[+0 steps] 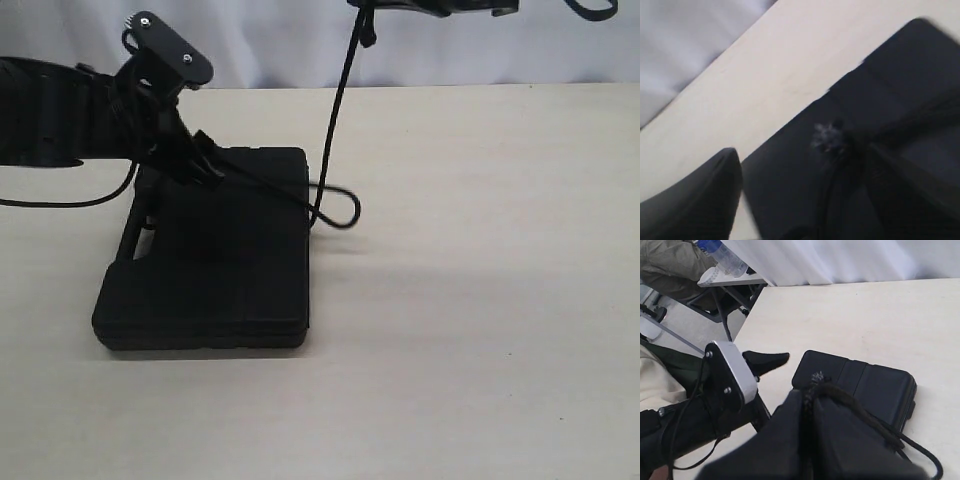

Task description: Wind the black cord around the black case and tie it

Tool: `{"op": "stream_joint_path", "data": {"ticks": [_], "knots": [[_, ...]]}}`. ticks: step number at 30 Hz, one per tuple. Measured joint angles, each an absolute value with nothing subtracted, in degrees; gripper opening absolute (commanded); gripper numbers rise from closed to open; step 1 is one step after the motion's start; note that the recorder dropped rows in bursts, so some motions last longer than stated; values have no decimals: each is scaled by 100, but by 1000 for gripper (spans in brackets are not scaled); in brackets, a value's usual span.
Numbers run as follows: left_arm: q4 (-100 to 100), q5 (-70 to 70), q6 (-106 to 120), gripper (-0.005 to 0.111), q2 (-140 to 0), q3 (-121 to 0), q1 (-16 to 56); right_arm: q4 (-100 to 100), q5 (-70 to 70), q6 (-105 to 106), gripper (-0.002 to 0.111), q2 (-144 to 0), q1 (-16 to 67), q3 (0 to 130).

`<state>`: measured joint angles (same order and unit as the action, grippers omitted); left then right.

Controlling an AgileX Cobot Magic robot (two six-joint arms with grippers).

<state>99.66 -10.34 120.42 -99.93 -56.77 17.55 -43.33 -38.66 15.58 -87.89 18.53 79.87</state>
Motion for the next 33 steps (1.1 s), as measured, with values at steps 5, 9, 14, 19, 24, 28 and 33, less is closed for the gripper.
{"op": "stream_joint_path", "data": {"ticks": [5, 9, 14, 19, 24, 28, 33], "knots": [[9966, 236, 11992, 67, -9993, -5596, 1785, -4310, -3866, 1558, 4, -8811, 1853, 7987], [9954, -139, 11877, 62, -9925, -5566, 1798, -4310, -3866, 1569, 4, -8897, 1853, 7987], [9954, -1250, 11757, 30, -9683, -5505, 1798, -4310, -3866, 1735, 4, -9031, 1853, 7987], [9954, -1850, 11518, 6, -9607, -5368, 1798, -4035, -3823, 1807, 4, -9119, 1853, 7987], [9954, -1627, 10895, 0, -9607, -5349, 1798, -3604, -3754, 1819, 4, -9130, 1845, 7987], [9965, -618, 10381, 0, -9607, -5340, 1798, -3186, -3625, 1830, 4, -9130, 1845, 7987], [9965, -152, 9987, 0, -9607, -5340, 1798, -2483, -3544, 1775, 4, -9118, 1845, 7987]]}}
